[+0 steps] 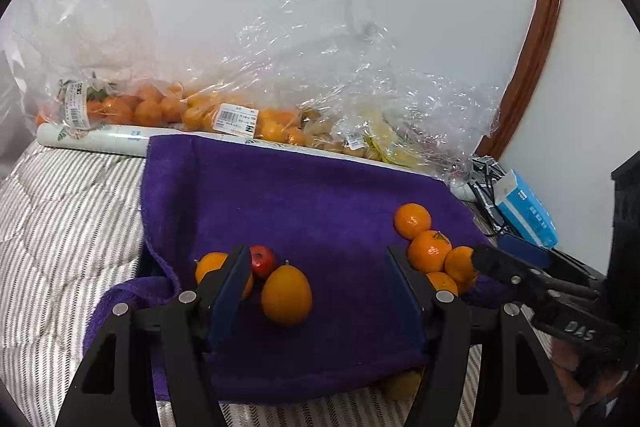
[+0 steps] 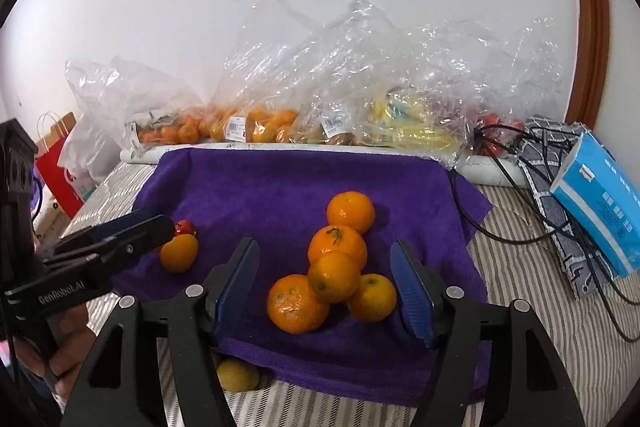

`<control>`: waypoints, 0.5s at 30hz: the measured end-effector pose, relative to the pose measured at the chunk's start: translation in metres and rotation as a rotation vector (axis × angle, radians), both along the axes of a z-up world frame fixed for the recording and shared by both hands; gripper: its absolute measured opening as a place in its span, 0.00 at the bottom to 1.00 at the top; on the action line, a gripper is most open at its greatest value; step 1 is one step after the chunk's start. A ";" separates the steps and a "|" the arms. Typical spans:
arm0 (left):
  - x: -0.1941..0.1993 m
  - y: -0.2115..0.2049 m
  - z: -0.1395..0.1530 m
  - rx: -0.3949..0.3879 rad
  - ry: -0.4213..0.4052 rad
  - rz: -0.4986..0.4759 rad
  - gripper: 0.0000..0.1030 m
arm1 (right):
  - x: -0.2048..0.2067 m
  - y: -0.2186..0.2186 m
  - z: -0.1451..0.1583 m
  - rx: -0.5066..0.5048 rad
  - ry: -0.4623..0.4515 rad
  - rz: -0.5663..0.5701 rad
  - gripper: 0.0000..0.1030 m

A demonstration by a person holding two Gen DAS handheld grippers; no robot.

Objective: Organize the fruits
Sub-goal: 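Withdraw both open tools from the towel toward the yellow fruits on the bed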

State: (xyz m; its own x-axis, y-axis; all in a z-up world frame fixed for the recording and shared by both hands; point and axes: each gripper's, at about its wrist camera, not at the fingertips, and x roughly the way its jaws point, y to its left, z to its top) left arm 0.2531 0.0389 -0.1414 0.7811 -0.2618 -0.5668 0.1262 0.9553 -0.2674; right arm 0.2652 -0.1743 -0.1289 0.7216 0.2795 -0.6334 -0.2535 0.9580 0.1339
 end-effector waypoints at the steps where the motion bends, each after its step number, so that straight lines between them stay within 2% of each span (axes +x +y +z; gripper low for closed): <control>1: 0.000 0.001 0.000 0.003 -0.001 0.003 0.63 | -0.003 0.001 0.002 0.001 0.006 0.001 0.66; 8: -0.016 0.006 0.003 0.046 -0.026 0.038 0.63 | -0.039 0.008 0.021 -0.018 -0.033 -0.002 0.66; 12: -0.038 0.015 0.001 0.082 -0.045 0.066 0.63 | -0.060 0.009 0.023 -0.016 -0.045 -0.005 0.66; 15: -0.051 0.027 -0.002 0.081 -0.038 0.093 0.63 | -0.073 0.012 0.022 -0.037 -0.046 -0.012 0.66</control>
